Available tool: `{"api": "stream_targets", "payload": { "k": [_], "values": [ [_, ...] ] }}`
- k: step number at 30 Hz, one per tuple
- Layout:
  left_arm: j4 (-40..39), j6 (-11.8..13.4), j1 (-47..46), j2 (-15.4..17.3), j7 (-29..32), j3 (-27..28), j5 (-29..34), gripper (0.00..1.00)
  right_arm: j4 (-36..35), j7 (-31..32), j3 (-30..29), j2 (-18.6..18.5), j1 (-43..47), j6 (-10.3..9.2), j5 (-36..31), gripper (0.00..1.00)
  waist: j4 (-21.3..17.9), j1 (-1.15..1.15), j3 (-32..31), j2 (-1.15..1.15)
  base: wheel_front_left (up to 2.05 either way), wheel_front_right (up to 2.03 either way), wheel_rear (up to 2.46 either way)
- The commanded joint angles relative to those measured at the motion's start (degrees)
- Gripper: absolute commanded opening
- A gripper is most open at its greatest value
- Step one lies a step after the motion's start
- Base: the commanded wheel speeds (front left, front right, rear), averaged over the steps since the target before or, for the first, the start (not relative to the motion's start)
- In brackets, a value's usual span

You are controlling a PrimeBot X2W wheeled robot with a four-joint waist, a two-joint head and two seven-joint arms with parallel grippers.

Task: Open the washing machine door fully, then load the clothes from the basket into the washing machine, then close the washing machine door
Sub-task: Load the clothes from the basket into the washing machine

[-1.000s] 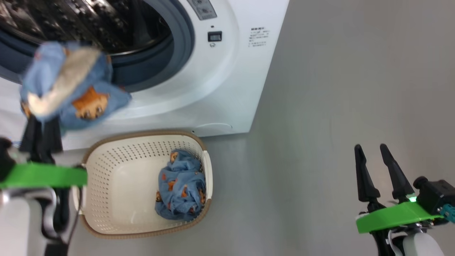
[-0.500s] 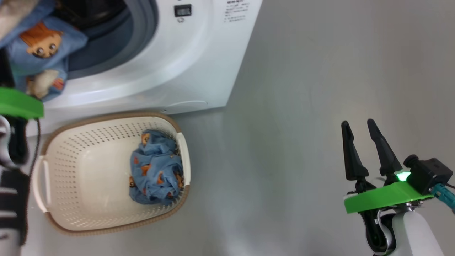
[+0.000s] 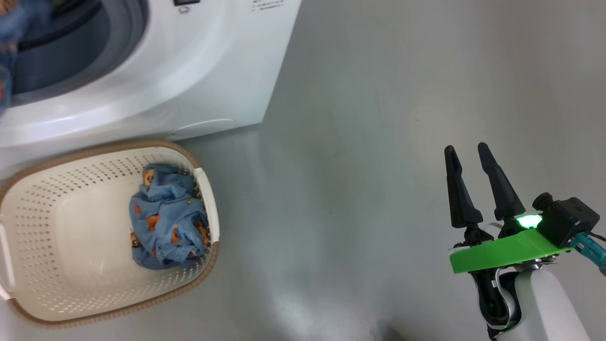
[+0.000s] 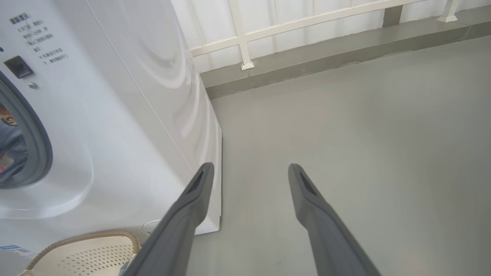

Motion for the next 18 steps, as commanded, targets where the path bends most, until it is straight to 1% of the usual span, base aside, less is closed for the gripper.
{"api": "stream_targets", "payload": {
  "k": [1, 5, 7, 8, 9, 10, 11, 13, 18],
  "values": [
    [-2.60, -0.09, -2.64, 3.83, -0.37, 1.88, -0.05, 0.00, -1.51, -0.27, 1.51, 0.00, -0.27, 0.08, 0.99, 1.00, -0.72, 0.00, 0.85, 0.00, 0.00, 0.00, 0.00],
    [-9.11, -0.09, -3.49, 3.86, -0.37, 6.45, 1.71, 0.00, -1.82, -0.27, 1.51, 0.00, -0.38, 0.08, 1.42, 1.00, -0.98, 0.00, 1.54, 0.00, 0.00, 0.00, 0.00],
    [-9.86, -0.09, -2.48, 3.37, -0.37, 8.10, 2.70, 0.00, -1.82, -0.27, 1.37, 0.00, -0.36, 0.08, 1.54, 1.00, -0.95, 0.00, 1.58, 0.00, 0.00, 0.00, 0.00],
    [-8.79, -0.09, -1.73, 3.08, -0.37, 7.82, 3.01, 0.17, -1.77, -0.27, 1.34, 0.00, -0.33, 0.08, 1.55, 1.00, -0.92, 0.00, 1.50, 0.00, 0.00, 0.00, 0.00],
    [-7.88, -0.09, -1.20, 3.03, -0.37, 7.14, 3.45, 0.52, -1.71, -0.27, 1.34, 0.00, -0.28, 0.08, 1.55, 1.00, -0.90, 0.00, 1.44, 0.00, 0.00, 0.00, 0.00],
    [-7.00, -0.09, -0.80, 3.11, -0.37, 6.88, 3.74, 0.92, -1.65, -0.27, 1.38, 0.00, -0.27, 0.08, 1.55, 1.00, -0.87, 0.00, 1.38, 0.00, 0.00, 0.00, 0.00],
    [-6.01, -0.09, -0.45, 3.00, -0.37, 7.09, 3.56, 1.00, -1.63, -0.27, 1.42, 0.00, -0.29, 0.08, 1.58, 1.00, -0.83, 0.00, 1.31, 0.00, 0.00, 0.00, 0.00],
    [-4.56, -0.09, 0.16, 2.71, -0.37, 7.20, 3.19, 1.00, -1.72, -0.27, 1.41, 0.00, -0.36, 0.08, 1.61, 1.00, -0.70, 0.00, 1.22, 0.00, 0.00, 0.00, 0.00],
    [-1.82, -0.09, 1.77, 2.37, -0.37, 5.04, 2.27, 1.00, -1.86, -0.27, 1.30, 0.00, -0.53, 0.08, 1.23, 1.00, -0.13, 0.00, 0.77, 0.00, 0.00, 0.00, 0.00]
  ]
}}
